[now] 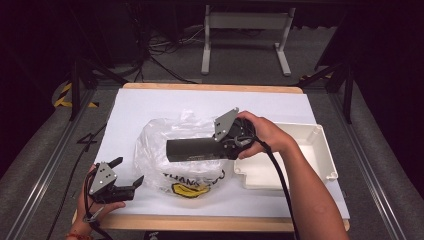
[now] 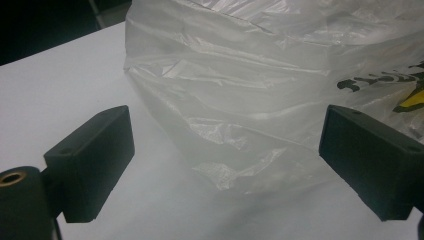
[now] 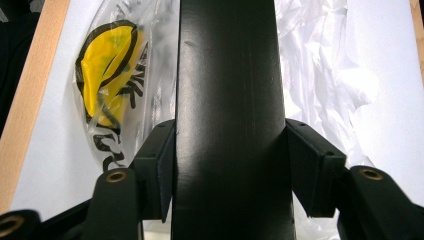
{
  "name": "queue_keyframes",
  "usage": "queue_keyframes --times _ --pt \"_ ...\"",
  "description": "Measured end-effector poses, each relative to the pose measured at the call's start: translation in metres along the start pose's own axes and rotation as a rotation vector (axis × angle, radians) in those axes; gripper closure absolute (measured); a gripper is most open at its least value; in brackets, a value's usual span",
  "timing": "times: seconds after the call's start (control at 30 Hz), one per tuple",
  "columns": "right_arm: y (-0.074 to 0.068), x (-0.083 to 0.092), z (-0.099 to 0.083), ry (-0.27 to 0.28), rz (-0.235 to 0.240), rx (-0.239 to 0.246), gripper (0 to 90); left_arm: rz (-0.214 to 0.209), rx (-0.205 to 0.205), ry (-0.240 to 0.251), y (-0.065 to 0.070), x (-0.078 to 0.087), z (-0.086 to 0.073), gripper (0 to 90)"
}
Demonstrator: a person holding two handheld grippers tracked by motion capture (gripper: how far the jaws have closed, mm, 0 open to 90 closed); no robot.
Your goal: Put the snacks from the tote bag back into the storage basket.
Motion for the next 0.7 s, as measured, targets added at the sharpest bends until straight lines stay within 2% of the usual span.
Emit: queue_keyframes --times 0.7 --pt "-0.005 0.025 -0.027 -0.016 -0.025 -0.02 42.8 0.002 0.003 -0.013 -0.001 -0.001 -0.002 8.3"
Point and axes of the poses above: each handheld gripper's, and its own axes: x roughly backward along the jaws, z roughly out of its top, y roughly to its right, the point moved 9 cm from there along -x, roughly forward along the jaws, and after that the axes turned 7 degrees about x, right-handed, at the moved point
